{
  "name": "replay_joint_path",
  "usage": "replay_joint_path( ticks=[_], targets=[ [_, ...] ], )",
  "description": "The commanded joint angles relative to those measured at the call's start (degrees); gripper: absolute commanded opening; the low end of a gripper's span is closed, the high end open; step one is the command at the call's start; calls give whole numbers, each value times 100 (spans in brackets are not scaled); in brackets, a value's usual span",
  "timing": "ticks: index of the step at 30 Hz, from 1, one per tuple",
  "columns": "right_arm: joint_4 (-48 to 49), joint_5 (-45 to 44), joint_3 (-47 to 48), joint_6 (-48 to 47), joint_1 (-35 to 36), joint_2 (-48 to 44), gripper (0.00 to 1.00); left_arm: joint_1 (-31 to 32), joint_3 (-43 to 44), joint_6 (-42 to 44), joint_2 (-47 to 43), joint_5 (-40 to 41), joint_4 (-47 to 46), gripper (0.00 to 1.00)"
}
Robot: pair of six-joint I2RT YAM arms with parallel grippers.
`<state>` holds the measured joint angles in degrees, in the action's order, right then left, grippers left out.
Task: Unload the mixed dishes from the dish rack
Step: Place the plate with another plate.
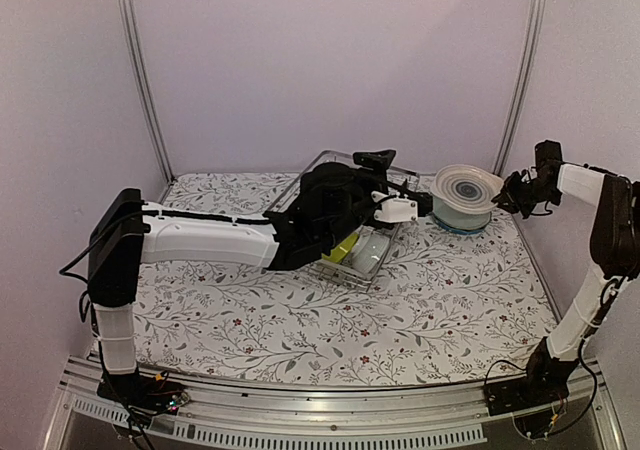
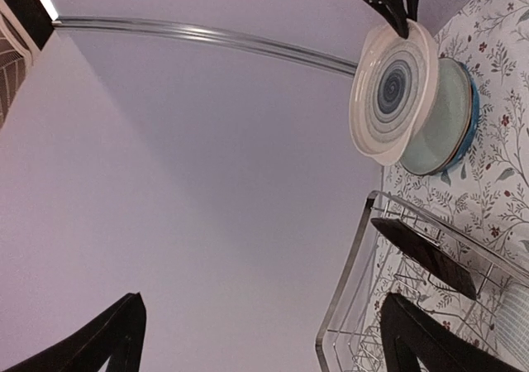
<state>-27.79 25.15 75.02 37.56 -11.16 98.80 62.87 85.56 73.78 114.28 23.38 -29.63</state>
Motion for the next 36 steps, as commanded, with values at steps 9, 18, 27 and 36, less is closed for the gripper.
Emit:
replay_joint_path(
  ticks=[9, 18, 27, 36],
  targets=[
    [604, 32, 668, -337, 9, 762, 0, -38, 67, -134, -197, 3, -1, 99],
    [707, 22, 921, -329, 17, 1237, 0, -38, 49, -182, -196, 9, 2, 100],
    [683, 0, 1329, -288, 13, 1667, 0, -62, 23, -131, -169, 9, -40, 100],
    [547, -27, 1577, -319, 84, 1973, 2, -73, -4, -153, -160, 1, -61, 100]
  ],
)
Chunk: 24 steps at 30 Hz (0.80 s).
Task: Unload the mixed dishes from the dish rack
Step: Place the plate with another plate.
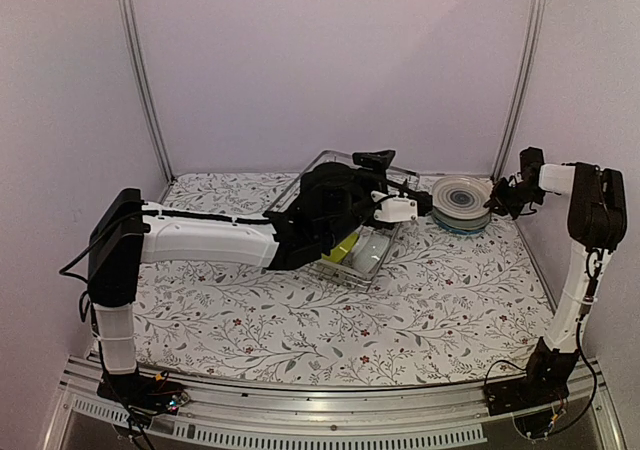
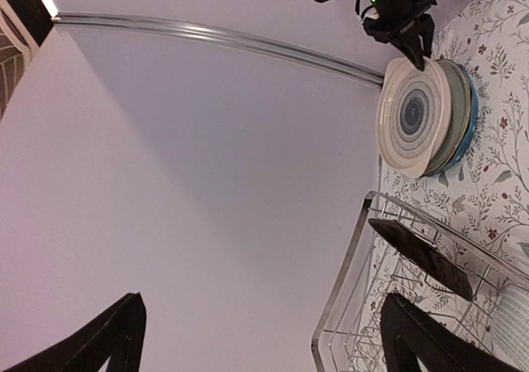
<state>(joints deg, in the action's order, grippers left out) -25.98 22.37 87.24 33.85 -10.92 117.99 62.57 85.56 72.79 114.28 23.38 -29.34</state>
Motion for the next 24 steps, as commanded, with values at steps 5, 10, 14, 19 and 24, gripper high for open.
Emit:
replay_joint_path(
  ticks=[5, 10, 14, 19, 24],
  targets=[
    [244, 162, 438, -3, 81, 168, 4, -50, 4, -66, -161, -8, -95, 100],
    [61, 6, 491, -83, 106, 184, 13, -60, 21, -108, -152, -17, -90, 100],
    [-193, -249, 554, -240, 162, 125, 26, -67, 27, -142, -143, -37, -96, 100],
    [-577, -638, 707, -576, 240, 99, 35, -67, 31, -155, -152, -35, -125, 99],
    [-806, -962, 816, -758, 301, 79, 37, -64, 40, -163, -153, -19, -128, 100]
  ],
)
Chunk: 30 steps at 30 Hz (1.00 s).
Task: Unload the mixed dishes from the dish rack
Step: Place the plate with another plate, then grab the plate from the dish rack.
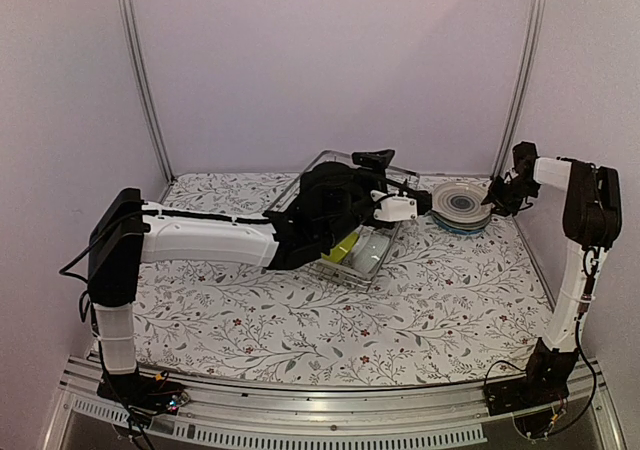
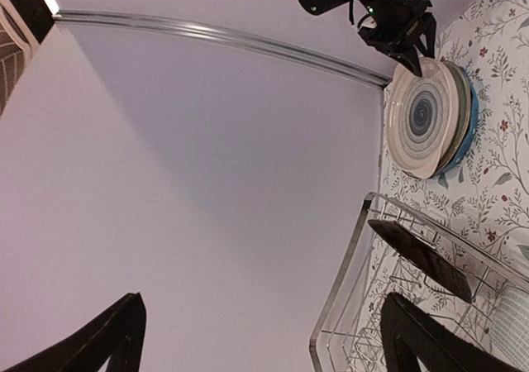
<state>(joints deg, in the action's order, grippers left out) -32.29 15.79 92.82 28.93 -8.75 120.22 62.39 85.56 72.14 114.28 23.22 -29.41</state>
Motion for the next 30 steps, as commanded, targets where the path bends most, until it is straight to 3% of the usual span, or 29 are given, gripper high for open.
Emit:
replay_joint_path(
  ticks=[1, 7, 11, 22, 30],
  targets=[
    [-222, -331, 285, -292, 87, -136, 38, -51, 46, -97, -152, 2, -123, 100],
    [-287, -345, 291, -326, 87, -37, 41, -84, 184, -366, -89, -3, 45, 100],
    [-293, -374, 211, -339, 89, -127, 46, -204, 495, -1099, -23, -77, 492, 99],
    [-114, -334, -224, -429, 93, -1237, 85, -626, 1793, -3339, 326, -694, 2115, 99],
    [-94, -181, -444, -458, 260, -1959, 90, -848, 2970, -4737, 999, -1279, 3334, 99]
  ],
)
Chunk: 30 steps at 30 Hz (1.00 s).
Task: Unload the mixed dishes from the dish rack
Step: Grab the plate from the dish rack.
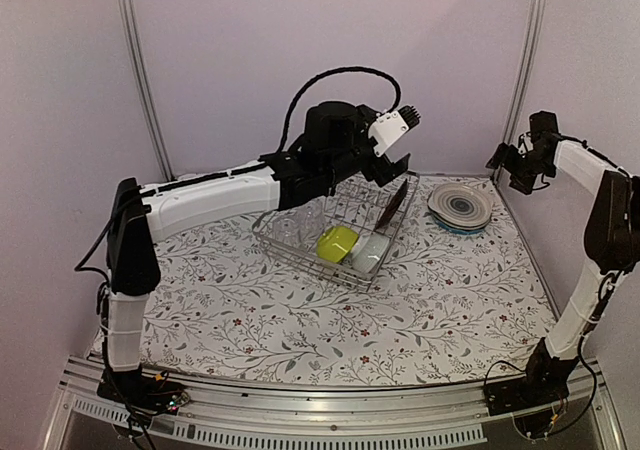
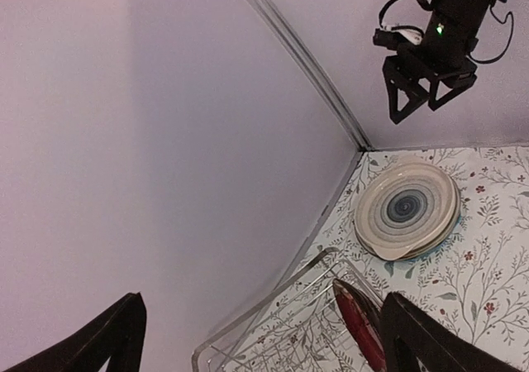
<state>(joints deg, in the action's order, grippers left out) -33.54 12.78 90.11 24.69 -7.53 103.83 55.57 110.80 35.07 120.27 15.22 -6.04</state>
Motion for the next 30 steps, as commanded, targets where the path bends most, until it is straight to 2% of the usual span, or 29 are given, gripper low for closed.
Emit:
replay_joint_path(
  ticks=[1, 9, 18, 25, 30],
  targets=[
    [32, 133, -200, -39, 154, -368, 90, -195, 597, -1203, 483, -561, 1097, 99],
    [138, 232, -493, -99, 317, -768, 91, -493, 1411, -2521, 1171, -1244, 1716, 95],
    [228, 465, -642, -190, 598, -1004, 93, -628, 2030, -2965, 1948, -1428, 1959, 88],
    [-221, 291, -39, -230, 1572, -629, 93, -708, 2093, -3064, 2084, -1322, 1966, 88],
    [-488, -24, 464, -117, 2188, -202, 93, -844, 1488, -3266, 1673, -1249, 1685, 88]
  ],
)
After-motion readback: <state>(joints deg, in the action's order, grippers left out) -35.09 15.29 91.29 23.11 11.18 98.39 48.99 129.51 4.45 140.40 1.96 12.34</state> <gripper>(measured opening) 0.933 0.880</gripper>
